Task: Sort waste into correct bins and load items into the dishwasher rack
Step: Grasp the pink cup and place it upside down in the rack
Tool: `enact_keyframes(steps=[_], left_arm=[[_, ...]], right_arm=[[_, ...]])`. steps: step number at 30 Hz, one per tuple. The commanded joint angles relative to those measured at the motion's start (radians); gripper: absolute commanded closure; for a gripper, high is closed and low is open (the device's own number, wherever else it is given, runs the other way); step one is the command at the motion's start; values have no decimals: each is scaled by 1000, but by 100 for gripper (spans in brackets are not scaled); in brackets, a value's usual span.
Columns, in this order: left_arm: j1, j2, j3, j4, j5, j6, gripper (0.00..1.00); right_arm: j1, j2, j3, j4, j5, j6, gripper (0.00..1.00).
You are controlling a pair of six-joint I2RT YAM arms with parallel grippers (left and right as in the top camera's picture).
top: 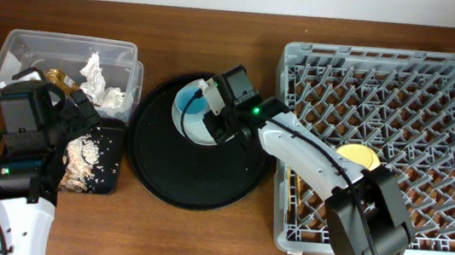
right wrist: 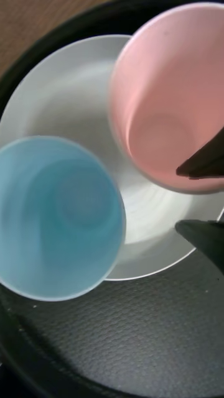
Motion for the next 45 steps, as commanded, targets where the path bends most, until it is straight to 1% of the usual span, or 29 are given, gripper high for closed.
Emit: enact_keyframes(steps=[1,2,3,5,7,10,12,15,17,19,20,23,24,25,31,36,41,45], left_arm=[[4,-2,11,3,-4,-12,1],[4,-2,11,3,-4,-12,1],[4,-2,11,3,-4,-12,1],[4,-2,11,3,-4,-12,1],[4,-2,11,3,-4,-12,1],[4,-2,11,3,-4,-13,1],[4,-2,11,3,-4,-13,1],[4,-2,11,3,-4,-12,1],[4,-2,11,3,-4,-12,1],[4,-2,11,3,-4,-13,1],[4,-2,11,3,-4,-13,1],[4,-2,11,3,-4,-13,1],[4,-2,11,3,-4,-12,1],[4,-2,11,3,-4,-13,1],[4,-2,11,3,-4,-13,1],[4,-2,11,3,-4,-13,1],[4,-2,11,3,-4,-13,1],[4,-2,11,3,-4,-13,1]], right_arm=[[4,7,3,0,13,-5,84],[4,4,3,14,14,-6,89],[2,-8,4,29,14,-6,96],[-9,-48,6,33,13,-5,96],[-39,-135,16,29,-10,-2,96],[-118,-257,19,16,-158,-2,96],[-252,-323,19,6,-377,-2,96],[-445,-296,19,6,-679,-2,96],[-615,-199,19,97,-1020,-2,96],[-700,-112,19,190,-1268,-2,96],[-727,-66,19,225,-1332,-2,96],[-763,53,19,273,-1358,-2,96],[-762,100,19,321,-1413,-2,96],[-755,129,19,348,-1419,10,96],[-748,196,19,348,-1345,10,96],[-751,198,19,223,-1190,9,96],[-769,198,19,151,-1191,10,96],[-804,198,19,58,-1195,-3,96]])
